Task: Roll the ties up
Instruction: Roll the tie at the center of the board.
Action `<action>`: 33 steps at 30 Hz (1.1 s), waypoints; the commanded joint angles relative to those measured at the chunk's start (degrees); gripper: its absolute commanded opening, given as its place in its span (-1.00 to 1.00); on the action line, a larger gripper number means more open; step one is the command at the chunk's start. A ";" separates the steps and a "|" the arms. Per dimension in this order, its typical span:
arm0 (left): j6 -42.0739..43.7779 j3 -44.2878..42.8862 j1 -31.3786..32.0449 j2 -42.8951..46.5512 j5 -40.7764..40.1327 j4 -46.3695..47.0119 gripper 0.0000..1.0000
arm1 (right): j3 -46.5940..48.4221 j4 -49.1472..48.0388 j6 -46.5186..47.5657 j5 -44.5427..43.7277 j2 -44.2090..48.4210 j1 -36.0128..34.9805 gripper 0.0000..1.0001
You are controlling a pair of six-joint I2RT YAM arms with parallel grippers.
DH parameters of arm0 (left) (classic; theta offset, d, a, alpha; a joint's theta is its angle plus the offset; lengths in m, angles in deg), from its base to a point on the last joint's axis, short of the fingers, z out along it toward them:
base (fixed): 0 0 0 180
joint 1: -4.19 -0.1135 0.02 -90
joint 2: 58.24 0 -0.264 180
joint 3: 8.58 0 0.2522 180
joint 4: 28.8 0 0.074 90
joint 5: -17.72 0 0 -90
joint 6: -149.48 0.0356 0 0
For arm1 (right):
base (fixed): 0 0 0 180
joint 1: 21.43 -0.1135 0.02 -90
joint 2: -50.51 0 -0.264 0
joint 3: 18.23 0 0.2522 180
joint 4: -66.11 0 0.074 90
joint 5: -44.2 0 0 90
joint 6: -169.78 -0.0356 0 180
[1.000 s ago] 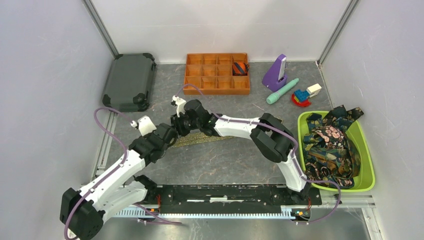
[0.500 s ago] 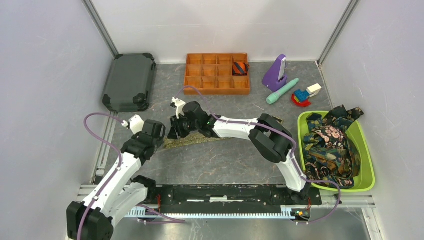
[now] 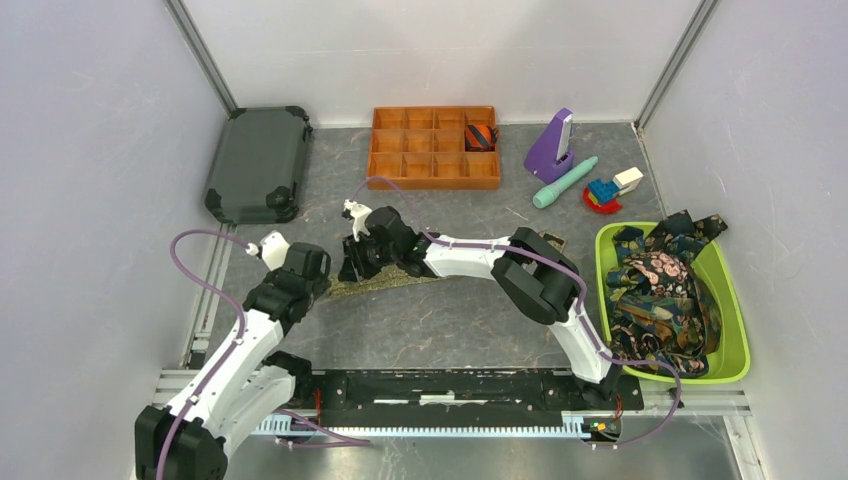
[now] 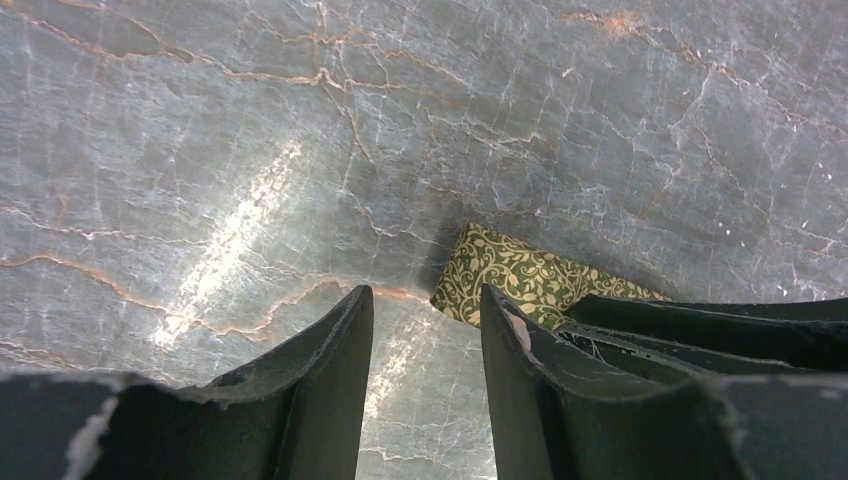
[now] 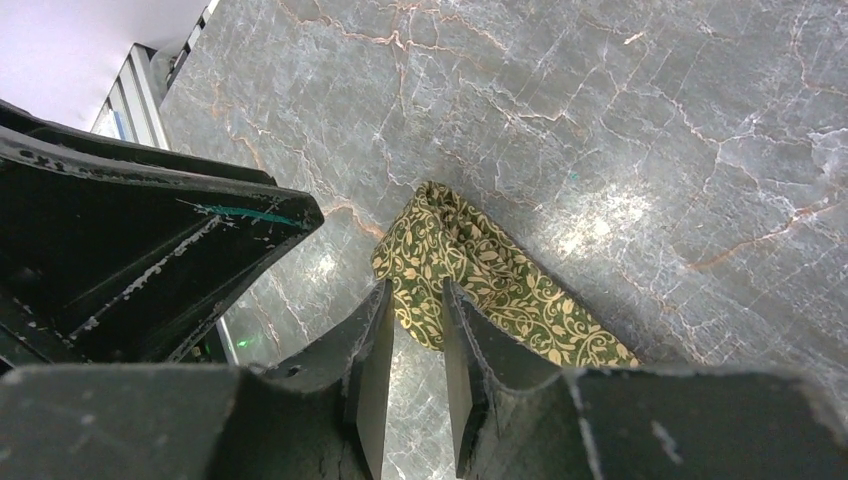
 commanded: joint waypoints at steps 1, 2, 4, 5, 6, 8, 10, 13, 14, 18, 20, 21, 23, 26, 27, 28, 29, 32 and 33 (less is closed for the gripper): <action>2.20 1.41 -0.38 0.70 1.13 3.73 0.01 | -0.81 -1.59 0.83 -0.51 -0.56 0.38 -0.40; 2.23 1.69 -0.38 0.53 1.32 3.99 0.01 | -1.01 -1.59 0.85 -0.64 -0.59 0.54 -0.40; 2.31 2.00 -0.38 0.17 1.52 4.57 0.01 | -1.23 -1.63 0.94 -0.65 -0.72 0.63 -0.41; 2.40 2.23 -0.38 0.01 1.66 4.84 0.01 | -1.36 -1.70 1.04 -0.63 -0.66 0.65 -0.41; 2.49 2.29 -0.38 0.00 1.70 5.04 0.01 | -1.50 -1.77 1.01 -0.58 -0.78 0.69 -0.42; 2.87 2.59 -0.38 0.16 1.85 5.69 0.01 | -1.83 -2.07 1.10 -0.54 -0.85 0.87 -0.43; 3.57 2.95 -0.39 0.33 2.37 6.65 0.01 | -2.06 -2.29 1.06 -0.40 -1.07 0.91 -0.43; 4.57 3.71 -0.46 0.35 3.51 8.54 0.02 | -2.25 -2.68 1.06 -0.15 -1.38 1.09 -0.44; 4.88 3.96 -0.47 0.26 3.95 9.09 0.02 | -2.25 -2.69 1.06 -0.12 -1.49 1.17 -0.44; 5.54 4.67 -0.62 -0.17 5.59 10.86 0.03 | -2.17 -2.82 1.18 0.06 -1.97 1.51 -0.44; 5.74 5.11 -0.73 -0.28 6.54 11.84 0.03 | -2.25 -2.90 1.11 0.12 -2.27 1.70 -0.45; 5.74 5.33 -0.86 -0.36 6.94 12.49 0.03 | -2.25 -2.91 1.11 0.20 -2.45 1.78 -0.45; 5.61 5.68 -0.91 -0.34 7.65 13.18 0.03 | -2.37 -2.95 1.11 0.34 -2.66 1.86 -0.45; 5.25 6.28 -1.00 -0.31 8.66 14.16 0.02 | -2.51 -3.09 1.26 0.44 -2.88 1.88 -0.45; 5.01 6.50 -1.12 -0.28 8.97 14.41 0.02 | -2.60 -3.09 1.25 0.40 -2.96 1.86 -0.45; 4.76 6.81 -1.08 -0.16 9.23 14.66 0.02 | -2.74 -3.11 1.23 0.39 -2.99 1.92 -0.45; 4.57 7.19 -1.17 -0.07 9.42 15.14 0.01 | -2.90 -3.22 1.22 0.38 -3.01 1.99 -0.45; 3.71 8.30 -1.39 0.14 9.73 16.18 -0.02 | -3.37 -3.46 1.19 0.46 -3.03 1.97 -0.45; 3.41 8.56 -1.41 0.35 9.63 16.37 -0.03 | -3.52 -3.55 1.28 0.49 -3.04 1.91 -0.45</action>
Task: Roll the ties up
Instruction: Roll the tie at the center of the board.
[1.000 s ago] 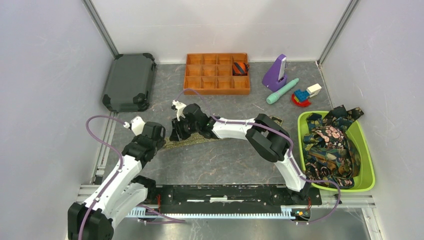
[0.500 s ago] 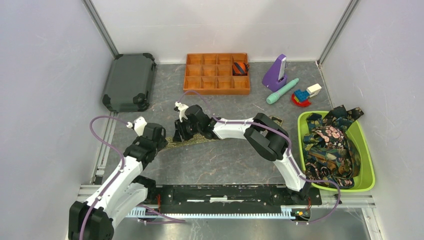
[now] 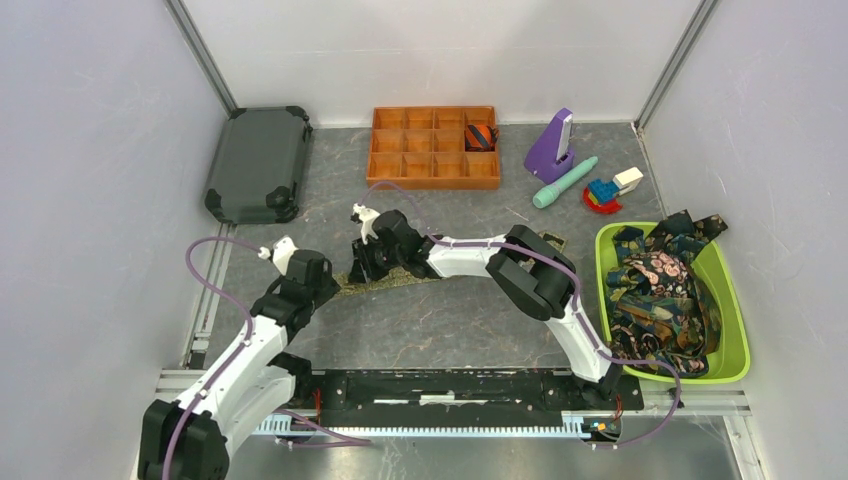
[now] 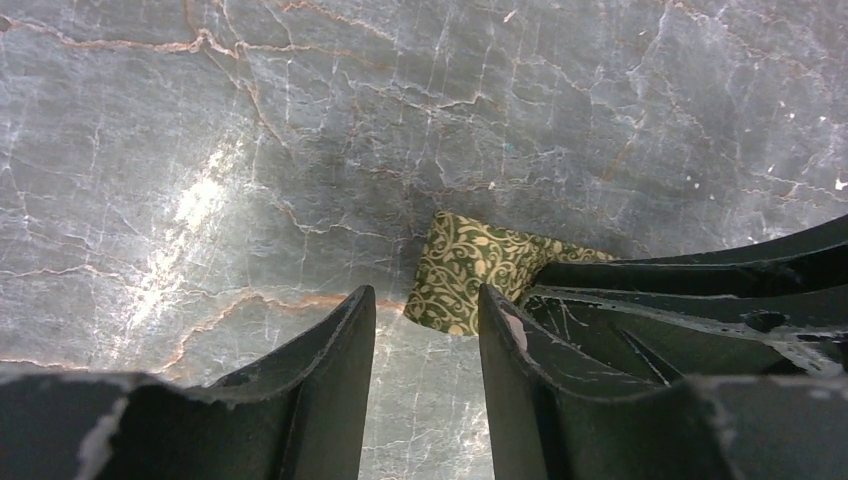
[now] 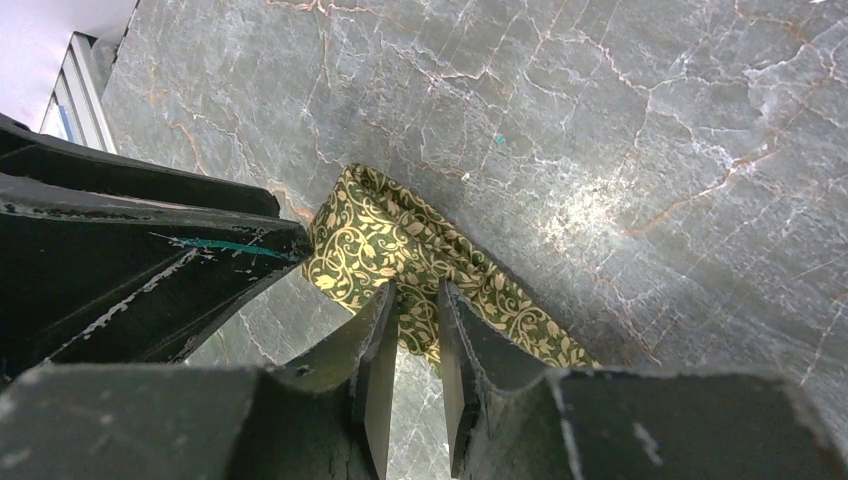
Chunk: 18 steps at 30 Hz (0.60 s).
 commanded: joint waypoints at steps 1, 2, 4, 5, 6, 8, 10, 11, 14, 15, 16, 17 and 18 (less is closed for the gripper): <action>0.10 1.32 -0.62 0.79 0.96 3.55 -0.03 | -1.20 -1.88 1.13 0.27 -1.08 0.12 -0.45; -0.43 1.67 -0.82 1.17 0.95 3.73 -0.03 | -1.45 -2.03 1.12 0.24 -1.09 0.14 -0.46; -2.37 2.74 -1.23 1.64 1.12 4.51 -0.01 | -1.90 -2.21 1.12 0.22 -1.13 0.22 -0.46; -3.11 3.46 -1.43 1.85 1.13 4.96 -0.01 | -2.02 -2.28 1.13 0.10 -1.19 0.16 -0.46; -3.43 4.02 -1.61 2.10 1.37 5.91 0.01 | -2.09 -2.26 1.18 0.15 -1.17 0.16 -0.46; -4.13 5.11 -1.85 3.37 1.60 7.56 0.05 | -2.11 -2.26 1.12 0.23 -1.36 0.16 -0.46; -5.15 7.32 -2.07 5.05 1.87 9.84 0.08 | -2.07 -2.20 1.13 0.12 -1.49 0.20 -0.46; -5.71 8.37 -2.14 6.13 1.98 11.21 0.10 | -2.03 -2.20 1.13 0.11 -1.53 0.07 -0.46; -7.15 11.99 -2.42 8.84 2.78 14.99 0.12 | -1.77 -1.96 1.31 0.01 -1.74 0.15 -0.46; -7.72 13.06 -2.43 9.69 3.04 16.21 0.12 | -1.61 -1.80 1.37 -0.02 -1.82 0.11 -0.46; -8.09 14.26 -2.51 10.66 3.38 17.44 0.12 | -1.50 -1.70 1.41 -0.03 -1.89 0.20 -0.46; -8.44 15.19 -2.51 11.34 3.53 18.44 0.12 | -1.36 -1.65 1.41 -0.04 -2.01 0.24 -0.46; -8.98 16.23 -2.51 12.30 3.62 19.42 0.12 | -1.24 -1.52 1.44 -0.01 -2.12 0.26 -0.46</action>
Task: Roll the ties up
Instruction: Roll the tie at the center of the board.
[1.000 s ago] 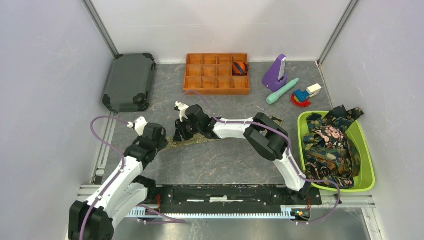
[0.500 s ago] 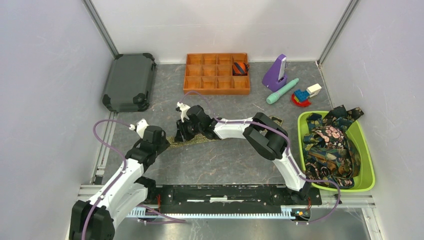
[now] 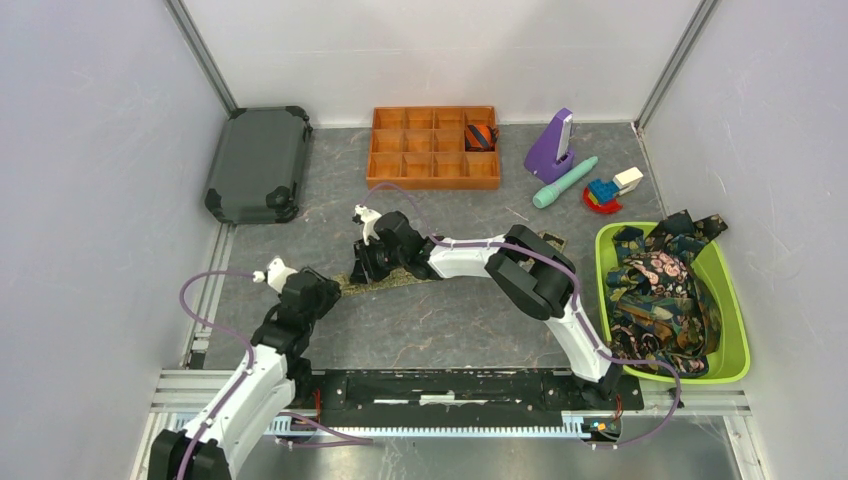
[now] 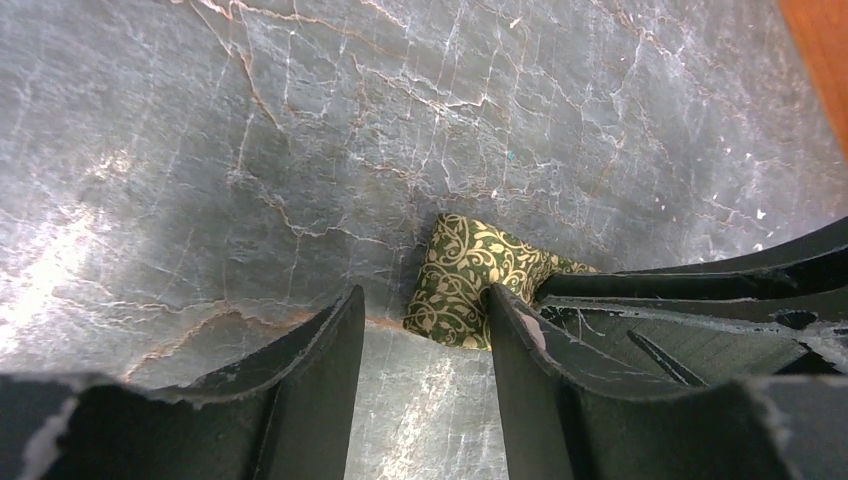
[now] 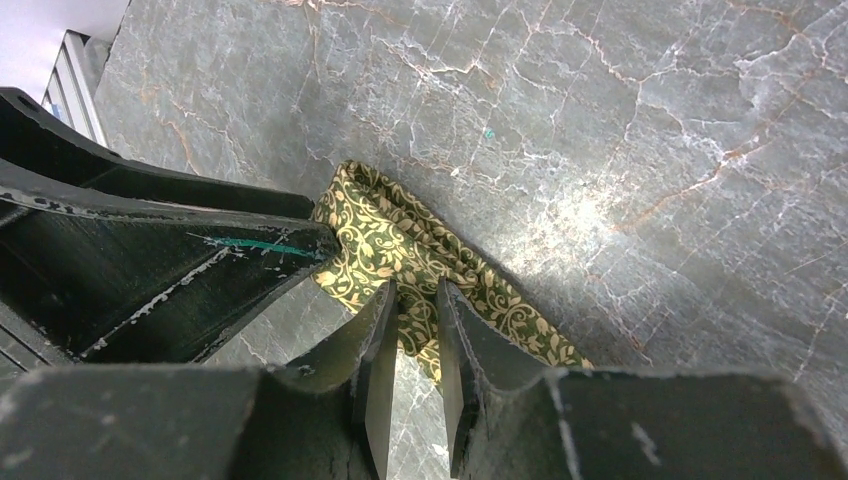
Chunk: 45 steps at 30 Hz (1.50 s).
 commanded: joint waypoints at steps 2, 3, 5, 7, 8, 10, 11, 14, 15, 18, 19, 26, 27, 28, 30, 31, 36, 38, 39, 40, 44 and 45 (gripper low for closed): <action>-4.62 4.46 -0.35 4.11 1.17 8.68 0.10 | 0.29 0.21 1.23 -0.08 -2.20 0.16 -0.46; -5.01 4.98 -0.35 4.63 0.95 8.89 0.10 | 0.29 0.21 1.18 -0.09 -2.28 0.22 -0.46; -6.04 5.87 -0.35 5.12 0.69 9.52 0.06 | 0.34 0.21 1.13 -0.14 -2.32 0.17 -0.46; -6.88 6.88 -0.41 5.06 0.62 10.74 0.02 | 0.48 0.21 1.13 -0.13 -2.49 0.15 -0.46; -7.38 7.37 -0.40 4.88 0.49 11.12 0.01 | 0.56 0.30 1.06 -0.11 -2.56 0.17 -0.46; -7.95 7.77 -0.43 4.48 0.41 11.51 -0.01 | 0.61 0.36 1.10 -0.18 -2.55 0.18 -0.46; -8.36 7.99 -0.43 4.24 0.39 11.43 -0.02 | 0.60 0.39 1.13 -0.20 -2.67 0.19 -0.46; -8.61 8.18 -0.39 3.21 0.60 13.89 -0.07 | 0.65 0.47 1.18 -0.36 -2.74 0.17 -0.47; -8.62 8.29 -0.35 2.72 0.57 14.32 -0.10 | 0.67 0.47 1.12 -0.33 -2.75 0.20 -0.46; -8.56 8.33 -0.35 1.44 0.76 15.69 -0.17 | 0.49 0.48 1.09 -0.35 -2.82 0.23 -0.46; -8.61 8.44 -0.37 1.09 0.83 16.20 -0.20 | 0.54 0.48 1.06 -0.35 -2.82 0.15 -0.47; -6.48 7.63 -0.35 0.78 0.84 16.29 -0.47 | 0.75 0.83 1.31 -0.33 -2.18 0.12 -0.46; -5.93 7.39 -0.35 1.02 0.73 15.88 -0.54 | 1.10 1.18 1.53 -0.34 -2.00 0.16 -0.46; -5.32 7.10 -0.35 1.29 0.71 15.41 -0.60 | 1.68 1.63 1.70 -0.41 -1.78 0.16 -0.46; -4.15 6.40 -0.35 1.76 0.46 14.30 -0.72 | 2.60 2.40 2.06 -0.48 -1.08 0.13 -0.43; -3.93 6.17 -0.35 1.95 0.39 13.99 -0.78 | 3.02 2.81 2.32 -0.54 -0.58 0.13 -0.40; -2.70 4.52 -0.26 0.60 0.79 13.02 -0.94 | 3.10 3.56 3.04 -0.92 3.00 0.18 -0.22; -2.16 3.27 -0.26 -0.15 0.77 12.07 -0.95 | 1.87 3.15 3.15 -1.10 4.38 0.18 -0.20; -1.85 2.63 -0.26 -0.45 0.61 10.69 -0.95 | 0.96 2.97 3.25 -1.37 5.06 0.18 -0.20; -1.47 1.94 -0.22 -0.58 0.54 9.94 -0.95 | 0.11 2.70 3.24 -1.79 5.79 0.18 -0.21; 0.00 0.18 0.29 -0.99 -0.47 8.07 -0.96 | -2.33 1.23 2.66 -2.26 7.20 0.13 -0.28; 0.30 -0.19 0.48 -1.18 -0.90 7.42 -0.95 | -2.34 1.20 2.58 -2.24 7.03 0.18 -0.30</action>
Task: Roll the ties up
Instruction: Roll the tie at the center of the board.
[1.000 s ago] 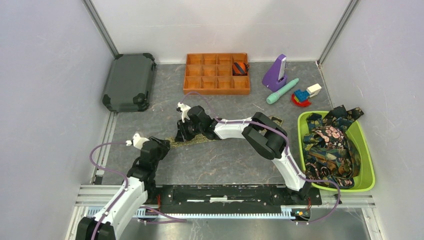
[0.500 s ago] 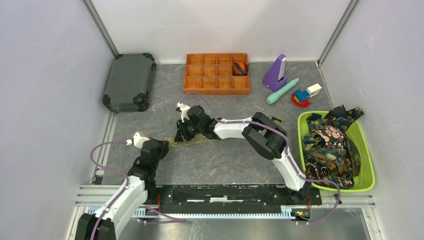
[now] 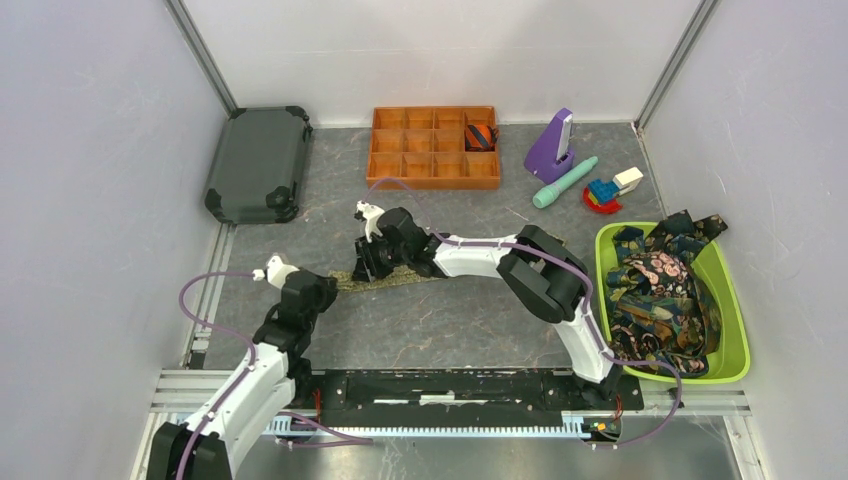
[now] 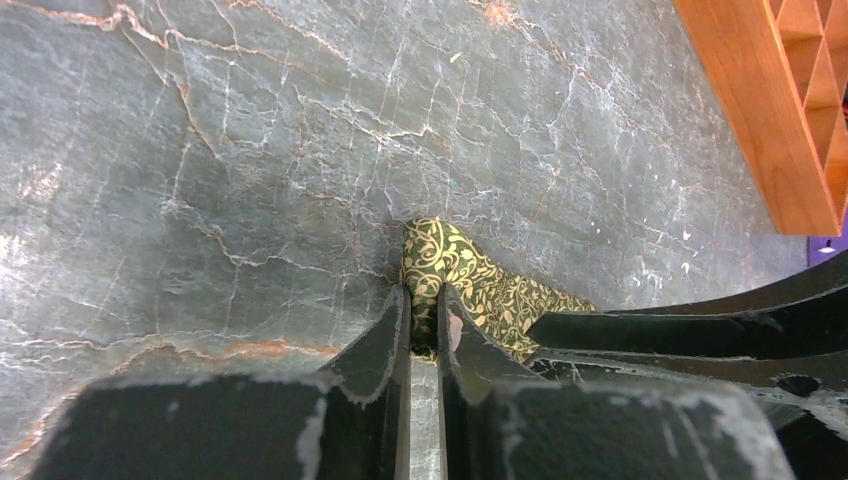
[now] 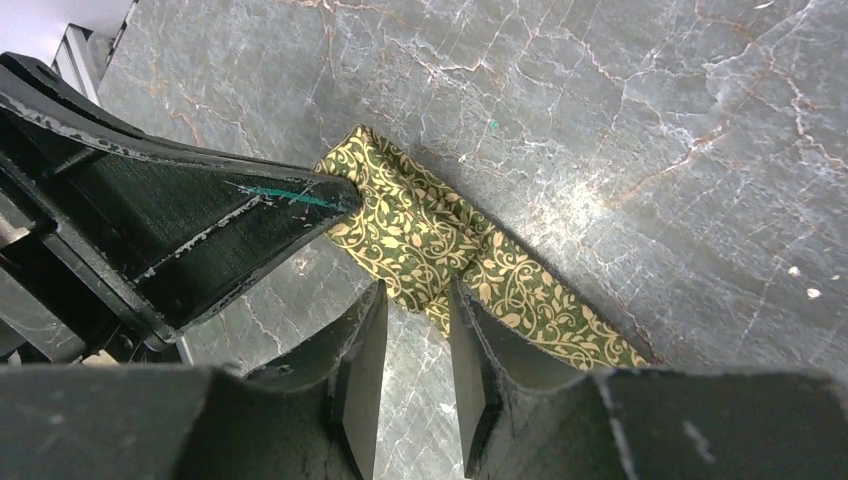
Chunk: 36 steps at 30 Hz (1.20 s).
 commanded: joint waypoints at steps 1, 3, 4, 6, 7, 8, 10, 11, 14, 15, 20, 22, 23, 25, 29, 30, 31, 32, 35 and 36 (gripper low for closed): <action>4.53 -3.73 0.81 -0.84 -2.08 -2.64 -0.96 | -1.03 -1.68 0.21 -0.97 3.17 0.08 -0.33; 5.32 -4.25 1.57 -1.27 -2.68 -3.03 -0.95 | -0.86 -2.20 -0.24 -0.74 2.66 -0.02 -0.37; 5.49 -4.53 2.15 -1.55 -3.41 -3.34 -0.95 | -0.69 -2.37 -0.46 -0.61 2.31 -0.04 -0.38; 6.35 -5.24 3.46 -2.00 -4.96 -3.83 -0.95 | 0.16 -2.50 -0.84 -0.46 1.60 -0.19 -0.40; 6.58 -5.80 4.30 -2.18 -6.18 -4.42 -0.95 | 0.56 -2.43 -0.93 -0.41 1.09 -0.30 -0.41; 7.08 -6.38 5.13 -2.36 -7.27 -5.05 -0.96 | 1.25 -2.34 -1.03 -0.46 0.48 -0.49 -0.42; 7.55 -7.38 6.73 -2.68 -9.18 -6.10 -0.95 | 2.43 -2.06 -1.10 -0.41 -0.77 -0.80 -0.43; 7.72 -7.89 7.57 -2.88 -10.08 -6.47 -0.95 | 3.18 -1.91 -1.15 -0.28 -1.49 -1.00 -0.44; 8.15 -9.30 9.70 -3.47 -13.26 -7.86 -0.95 | 4.61 -1.72 -1.62 0.08 -3.04 -1.51 -0.45; 8.32 -9.82 10.54 -3.75 -14.39 -8.40 -0.95 | 5.05 -1.71 -1.63 0.14 -3.41 -1.66 -0.45; 8.61 -11.64 13.84 -5.56 -18.98 -10.51 -0.95 | 6.72 -1.90 -2.11 0.54 -4.75 -1.86 -0.46; 8.66 -12.31 14.99 -6.31 -20.67 -11.10 -0.95 | 6.92 -2.30 -2.25 0.89 -4.98 -1.88 -0.46; 8.85 -12.77 15.59 -6.67 -21.34 -11.41 -0.96 | 6.90 -2.47 -2.30 0.99 -5.00 -1.91 -0.46; 9.12 -14.24 17.40 -7.93 -23.41 -12.78 -0.95 | 6.71 -2.82 -2.52 1.19 -4.88 -1.88 -0.46; 8.75 -17.58 21.27 -11.37 -28.60 -16.62 -0.95 | 5.62 -3.24 -2.39 1.37 -3.90 -1.83 -0.47; 8.63 -18.29 22.21 -12.13 -29.83 -17.23 -0.95 | 5.32 -3.41 -2.37 1.32 -3.56 -1.77 -0.47; 8.32 -19.13 23.22 -13.06 -31.15 -18.03 -0.95 | 4.88 -3.56 -2.29 1.32 -3.05 -1.80 -0.46; 8.18 -19.77 24.06 -14.13 -32.12 -18.67 -0.95 | 4.45 -3.68 -2.27 1.36 -2.60 -1.73 -0.47; 7.78 -21.98 27.17 -17.08 -36.02 -20.93 -0.95 | 2.66 -4.29 -2.19 1.30 -1.12 -1.23 -0.46; 7.50 -22.80 28.18 -18.25 -37.34 -21.97 -0.96 | 1.78 -4.44 -2.07 1.29 -0.52 -0.85 -0.46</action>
